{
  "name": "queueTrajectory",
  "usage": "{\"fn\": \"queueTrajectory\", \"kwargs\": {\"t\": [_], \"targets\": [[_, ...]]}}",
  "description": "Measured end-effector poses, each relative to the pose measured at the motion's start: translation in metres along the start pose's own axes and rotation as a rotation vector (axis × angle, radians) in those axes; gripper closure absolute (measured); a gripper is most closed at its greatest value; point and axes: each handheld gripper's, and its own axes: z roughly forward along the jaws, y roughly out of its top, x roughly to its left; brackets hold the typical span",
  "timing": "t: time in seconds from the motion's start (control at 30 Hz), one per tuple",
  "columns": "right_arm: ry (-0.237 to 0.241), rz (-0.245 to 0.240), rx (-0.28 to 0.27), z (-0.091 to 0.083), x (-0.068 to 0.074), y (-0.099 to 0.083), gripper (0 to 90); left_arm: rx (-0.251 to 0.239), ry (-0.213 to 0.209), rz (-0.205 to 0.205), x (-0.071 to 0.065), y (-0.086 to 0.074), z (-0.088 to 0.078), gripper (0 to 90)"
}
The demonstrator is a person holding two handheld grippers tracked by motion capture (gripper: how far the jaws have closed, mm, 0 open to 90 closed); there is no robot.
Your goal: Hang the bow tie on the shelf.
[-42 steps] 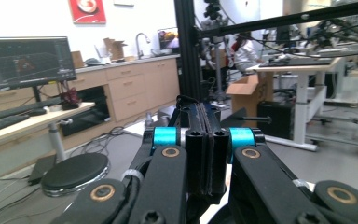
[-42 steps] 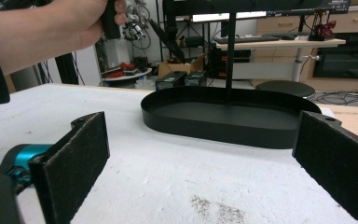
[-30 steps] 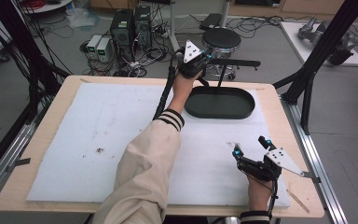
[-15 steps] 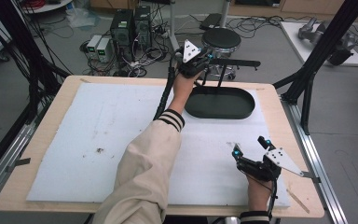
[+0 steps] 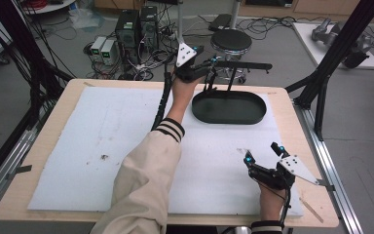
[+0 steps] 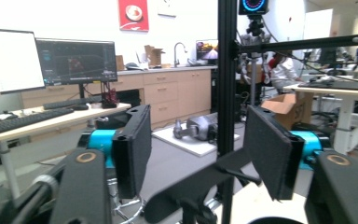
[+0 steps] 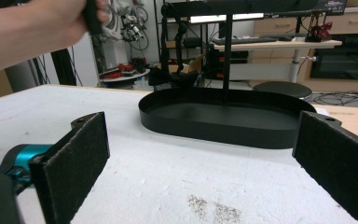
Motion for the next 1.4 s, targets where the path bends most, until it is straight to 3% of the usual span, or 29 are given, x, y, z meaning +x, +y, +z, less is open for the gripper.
{"fn": "queueTrajectory", "kwargs": {"t": [0.2, 0.3, 0.5, 0.7, 0.83, 0.93, 1.17, 1.3, 1.37, 1.4], "targets": [[-0.005, -0.009, -0.016, -0.003, 0.001, 0.004, 2.8, -0.002, 0.017, -0.012, 0.008, 0.01, -0.049, 32.5], [-0.008, -0.008, -0.028, -0.006, 0.001, 0.006, 2.8, -0.018, 0.036, 0.003, 0.011, 0.014, -0.08, 30.1], [-0.015, -0.023, -0.04, -0.01, 0.0, 0.01, 2.8, -0.065, 0.071, 0.043, 0.02, 0.026, -0.155, 30.0], [-0.028, -0.039, -0.045, -0.015, -0.001, 0.013, 2.8, -0.079, 0.132, 0.096, 0.026, 0.029, -0.237, 28.9], [-0.031, -0.042, -0.047, -0.016, -0.001, 0.014, 2.8, -0.069, 0.187, 0.101, 0.033, 0.019, -0.289, 28.4], [-0.028, -0.063, -0.042, -0.015, 0.002, 0.015, 2.8, -0.054, 0.225, 0.058, 0.042, 0.006, -0.326, 28.2], [-0.044, -0.079, -0.038, -0.017, 0.001, 0.016, 2.8, -0.014, 0.319, 0.031, 0.053, -0.024, -0.402, 26.5], [-0.043, -0.077, -0.045, -0.019, 0.0, 0.016, 2.8, 0.006, 0.365, 0.027, 0.054, -0.037, -0.432, 25.9], [-0.042, -0.071, -0.044, -0.018, 0.0, 0.016, 2.8, -0.007, 0.382, 0.014, 0.055, -0.043, -0.439, 25.8], [-0.041, -0.075, -0.042, -0.018, 0.0, 0.016, 2.8, 0.019, 0.376, 0.013, 0.056, -0.043, -0.44, 25.2]]}}
